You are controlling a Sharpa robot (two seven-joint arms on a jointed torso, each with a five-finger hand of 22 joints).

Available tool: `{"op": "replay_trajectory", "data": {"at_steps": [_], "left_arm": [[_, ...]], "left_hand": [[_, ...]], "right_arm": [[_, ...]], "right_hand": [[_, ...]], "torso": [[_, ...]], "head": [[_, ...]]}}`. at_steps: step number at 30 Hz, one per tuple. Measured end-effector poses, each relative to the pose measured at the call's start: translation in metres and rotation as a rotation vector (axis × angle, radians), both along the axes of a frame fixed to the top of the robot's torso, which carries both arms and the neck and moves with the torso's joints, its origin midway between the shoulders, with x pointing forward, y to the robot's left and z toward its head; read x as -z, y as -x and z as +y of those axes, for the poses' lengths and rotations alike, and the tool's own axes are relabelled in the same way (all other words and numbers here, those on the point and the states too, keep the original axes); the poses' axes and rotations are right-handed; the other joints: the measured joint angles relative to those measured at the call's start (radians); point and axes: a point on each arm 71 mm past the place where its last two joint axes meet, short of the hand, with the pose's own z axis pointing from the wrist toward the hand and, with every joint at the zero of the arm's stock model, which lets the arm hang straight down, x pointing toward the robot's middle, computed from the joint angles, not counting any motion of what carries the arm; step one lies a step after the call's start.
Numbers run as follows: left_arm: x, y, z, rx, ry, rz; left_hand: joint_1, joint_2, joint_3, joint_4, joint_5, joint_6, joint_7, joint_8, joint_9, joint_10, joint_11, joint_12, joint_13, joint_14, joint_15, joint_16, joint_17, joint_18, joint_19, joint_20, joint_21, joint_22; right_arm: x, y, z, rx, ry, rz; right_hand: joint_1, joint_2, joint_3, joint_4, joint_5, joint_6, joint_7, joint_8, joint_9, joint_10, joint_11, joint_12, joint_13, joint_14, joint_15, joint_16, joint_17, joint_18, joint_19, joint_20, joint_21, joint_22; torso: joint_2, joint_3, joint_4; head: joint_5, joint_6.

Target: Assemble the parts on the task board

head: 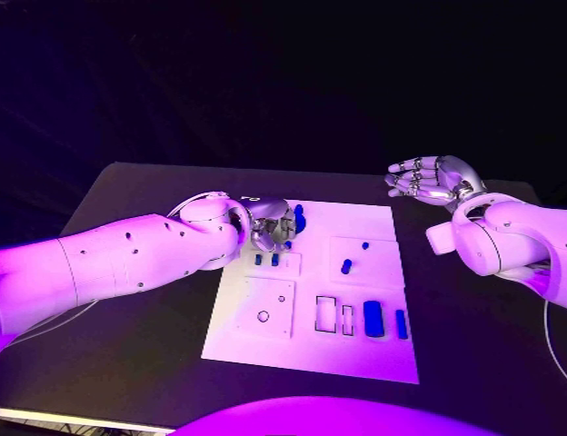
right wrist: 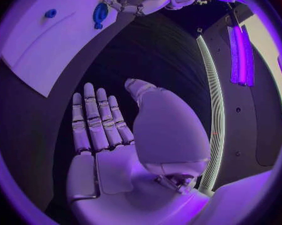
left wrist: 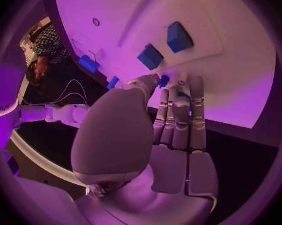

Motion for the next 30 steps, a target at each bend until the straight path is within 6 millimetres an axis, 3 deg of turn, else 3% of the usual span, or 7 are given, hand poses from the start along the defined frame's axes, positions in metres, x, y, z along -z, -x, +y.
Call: {"op": "replay_trajectory", "data": {"at_steps": [8,14,30], "left_arm": [[0.0010,-0.0005,-0.0010,0.002,-0.001,0.001],[0.0015,0.0001,-0.0029,0.009,-0.003,0.007],[0.0037,0.0001,-0.0063,0.021,-0.017,0.031]], "left_hand": [[0.015,0.007,0.020,-0.009,0.000,0.015,0.000,-0.006,-0.008,0.007,0.000,0.000,-0.011,0.007,-0.003,0.017,0.002,0.000,0.000,0.000,0.015,0.012],[0.024,0.016,0.043,-0.021,0.000,0.042,-0.005,-0.006,-0.016,0.032,-0.011,-0.004,-0.021,0.033,-0.007,0.045,0.029,0.000,0.000,0.000,0.040,0.029],[0.025,0.017,0.070,-0.037,0.000,0.080,-0.009,-0.012,-0.027,0.066,-0.020,-0.018,-0.042,0.062,-0.019,0.079,0.060,0.000,-0.007,-0.007,0.070,0.056]], "right_arm": [[0.0000,0.0001,0.0002,-0.001,0.000,0.000],[-0.0001,0.0004,0.0009,-0.002,-0.001,0.000],[-0.0002,0.0006,0.0013,-0.003,-0.002,0.001]], "right_hand": [[0.000,0.000,0.000,0.000,0.000,0.000,0.000,0.000,-0.001,0.000,0.000,0.000,0.000,0.003,-0.003,0.000,-0.001,0.000,0.000,0.000,0.000,-0.002],[0.000,0.000,0.000,0.000,0.000,0.000,0.000,0.000,-0.001,0.000,0.000,0.000,0.000,0.007,0.000,0.000,-0.001,0.000,0.000,0.000,0.000,-0.003],[0.000,0.000,0.000,0.000,0.000,0.000,0.000,0.000,-0.001,0.000,0.000,0.000,0.000,0.007,0.000,0.000,-0.002,0.000,0.000,0.000,0.000,-0.003]], "torso": [[0.000,-0.0002,0.0007],[-0.001,-0.0003,0.0009],[-0.001,-0.0001,0.0010]], "head": [[-0.003,0.000],[-0.004,0.000],[-0.005,-0.001]]}}
